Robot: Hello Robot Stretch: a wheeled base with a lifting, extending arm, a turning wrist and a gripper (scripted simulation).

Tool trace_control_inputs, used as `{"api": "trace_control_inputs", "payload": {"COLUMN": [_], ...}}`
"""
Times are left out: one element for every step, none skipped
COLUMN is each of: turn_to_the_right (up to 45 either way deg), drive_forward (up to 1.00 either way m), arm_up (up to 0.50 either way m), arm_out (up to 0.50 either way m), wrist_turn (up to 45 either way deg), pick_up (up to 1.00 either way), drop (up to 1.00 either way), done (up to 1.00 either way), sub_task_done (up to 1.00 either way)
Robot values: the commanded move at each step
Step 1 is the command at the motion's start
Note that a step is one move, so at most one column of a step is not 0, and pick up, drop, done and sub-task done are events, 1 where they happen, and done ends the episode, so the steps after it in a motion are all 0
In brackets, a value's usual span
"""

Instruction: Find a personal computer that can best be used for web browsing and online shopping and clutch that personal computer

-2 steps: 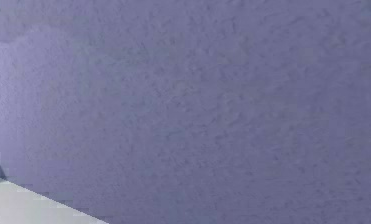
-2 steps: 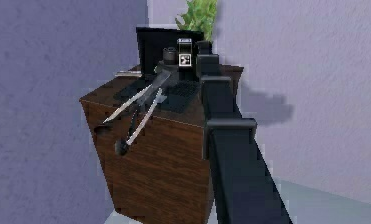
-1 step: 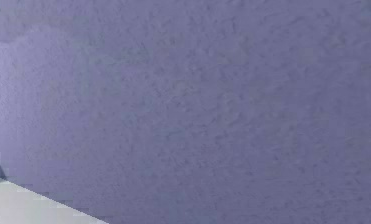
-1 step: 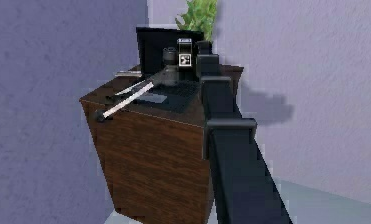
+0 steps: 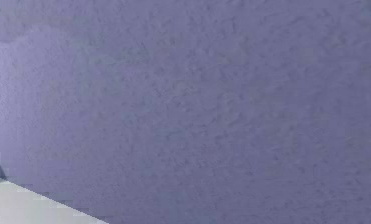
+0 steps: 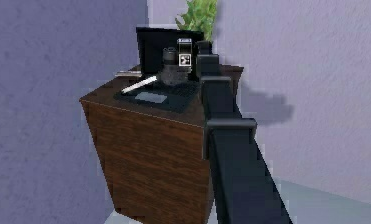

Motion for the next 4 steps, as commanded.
{"api": "trace_control_inputs", "payload": {"turn_to_the_right": [0.0, 0.0, 0.0, 0.0], "drive_forward": [0.0, 0.0, 0.0, 0.0], "arm_up": [0.0, 0.0, -0.12, 0.0], "arm_out": [0.0, 0.0, 0.0, 0.0], "wrist_turn": [45.0, 6.0, 0.0, 0.0], "pick_up": [0.0, 0.0, 0.0, 1.0], "drop": [0.0, 0.0, 0.0, 0.0], "done": [0.0, 0.0, 0.0, 0.0], "sub_task_done": [0.0, 0.0, 0.0, 0.0]}}
